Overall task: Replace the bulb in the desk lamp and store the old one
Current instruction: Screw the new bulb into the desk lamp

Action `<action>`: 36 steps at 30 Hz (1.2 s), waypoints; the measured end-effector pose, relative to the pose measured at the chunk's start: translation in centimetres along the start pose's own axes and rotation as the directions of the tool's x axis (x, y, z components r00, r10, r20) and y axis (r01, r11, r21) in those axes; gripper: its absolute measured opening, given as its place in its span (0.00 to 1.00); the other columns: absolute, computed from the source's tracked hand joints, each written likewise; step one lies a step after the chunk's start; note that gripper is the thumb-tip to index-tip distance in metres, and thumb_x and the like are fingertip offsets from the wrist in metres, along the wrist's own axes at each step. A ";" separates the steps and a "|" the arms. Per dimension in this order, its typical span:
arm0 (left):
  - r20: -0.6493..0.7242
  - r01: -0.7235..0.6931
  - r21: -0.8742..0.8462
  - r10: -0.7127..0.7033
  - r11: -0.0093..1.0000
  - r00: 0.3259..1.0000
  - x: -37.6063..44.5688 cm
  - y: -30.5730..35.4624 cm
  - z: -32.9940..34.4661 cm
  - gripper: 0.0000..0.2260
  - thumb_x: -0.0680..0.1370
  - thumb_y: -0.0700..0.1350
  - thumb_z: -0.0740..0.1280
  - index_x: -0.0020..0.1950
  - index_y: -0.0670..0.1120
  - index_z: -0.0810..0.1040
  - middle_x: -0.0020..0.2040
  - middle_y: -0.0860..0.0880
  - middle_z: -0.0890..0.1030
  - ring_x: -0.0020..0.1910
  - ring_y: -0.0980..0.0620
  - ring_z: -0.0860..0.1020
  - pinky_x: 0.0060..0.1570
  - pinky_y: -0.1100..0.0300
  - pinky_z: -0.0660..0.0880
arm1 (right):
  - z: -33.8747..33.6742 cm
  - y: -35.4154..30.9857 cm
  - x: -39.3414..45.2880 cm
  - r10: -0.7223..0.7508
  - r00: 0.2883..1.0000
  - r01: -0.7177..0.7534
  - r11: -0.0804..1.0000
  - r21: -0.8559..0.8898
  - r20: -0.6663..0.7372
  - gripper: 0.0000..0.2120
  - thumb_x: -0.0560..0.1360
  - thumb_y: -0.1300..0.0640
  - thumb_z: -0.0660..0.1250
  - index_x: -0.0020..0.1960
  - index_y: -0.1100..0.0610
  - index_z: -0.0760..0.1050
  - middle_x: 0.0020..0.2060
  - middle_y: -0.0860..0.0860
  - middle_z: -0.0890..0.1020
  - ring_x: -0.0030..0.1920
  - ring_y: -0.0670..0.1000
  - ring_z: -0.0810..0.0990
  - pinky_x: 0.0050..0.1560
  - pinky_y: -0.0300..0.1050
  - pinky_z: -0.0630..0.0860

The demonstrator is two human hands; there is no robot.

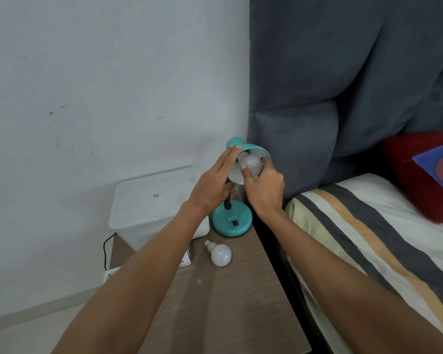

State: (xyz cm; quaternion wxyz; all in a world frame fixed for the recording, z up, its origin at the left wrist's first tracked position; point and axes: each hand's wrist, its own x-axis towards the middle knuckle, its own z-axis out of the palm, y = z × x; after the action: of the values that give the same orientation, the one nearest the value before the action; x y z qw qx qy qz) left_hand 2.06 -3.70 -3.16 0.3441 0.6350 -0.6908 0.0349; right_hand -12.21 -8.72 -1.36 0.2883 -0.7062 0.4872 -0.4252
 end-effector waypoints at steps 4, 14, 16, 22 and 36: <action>0.006 -0.004 0.017 0.003 1.000 1.000 0.0 0.0 0.1 0.39 0.76 0.35 0.73 0.82 0.47 0.57 0.82 0.44 0.61 0.75 0.42 0.70 0.67 0.50 0.75 | 0.1 -0.6 -0.5 0.021 1.000 -0.020 0.993 0.120 0.000 0.23 0.77 0.50 0.70 0.68 0.54 0.69 0.56 0.55 0.81 0.55 0.55 0.80 0.53 0.42 0.72; 0.015 0.005 0.022 -0.005 1.000 1.000 0.2 0.0 0.1 0.40 0.77 0.37 0.73 0.82 0.51 0.54 0.82 0.46 0.60 0.74 0.41 0.71 0.66 0.48 0.76 | 0.4 -0.1 0.1 0.126 0.992 -0.125 0.988 0.089 -0.004 0.22 0.77 0.43 0.67 0.62 0.59 0.76 0.53 0.55 0.83 0.53 0.55 0.82 0.47 0.41 0.72; 0.017 0.001 0.027 -0.001 1.000 1.000 0.3 0.0 0.2 0.40 0.77 0.37 0.73 0.82 0.51 0.54 0.82 0.46 0.61 0.73 0.42 0.72 0.65 0.49 0.77 | 0.5 -0.4 0.1 0.071 0.996 -0.068 0.996 0.063 -0.050 0.23 0.78 0.47 0.67 0.68 0.58 0.72 0.58 0.57 0.79 0.58 0.56 0.79 0.54 0.45 0.74; 0.016 0.002 0.023 -0.002 1.000 1.000 0.1 -0.2 0.1 0.39 0.76 0.36 0.73 0.82 0.48 0.56 0.82 0.45 0.61 0.71 0.39 0.74 0.63 0.45 0.78 | 0.3 0.2 -0.2 -0.083 0.997 0.083 0.996 -0.024 0.008 0.25 0.75 0.54 0.73 0.70 0.57 0.70 0.61 0.57 0.77 0.58 0.57 0.79 0.57 0.49 0.75; 0.015 -0.008 0.019 0.008 1.000 1.000 0.1 -0.2 0.0 0.39 0.77 0.36 0.73 0.82 0.48 0.56 0.82 0.45 0.61 0.69 0.38 0.75 0.63 0.46 0.78 | 0.4 0.1 0.0 -0.078 0.997 0.078 0.997 -0.007 0.029 0.24 0.75 0.53 0.72 0.68 0.59 0.71 0.58 0.58 0.81 0.56 0.57 0.81 0.54 0.44 0.74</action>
State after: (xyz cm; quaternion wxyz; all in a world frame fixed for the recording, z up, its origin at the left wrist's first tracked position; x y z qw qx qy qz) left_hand 2.28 -3.81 -3.20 0.3328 0.6357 -0.6955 0.0383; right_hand -11.91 -8.70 -1.61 0.2753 -0.7320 0.4568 -0.4239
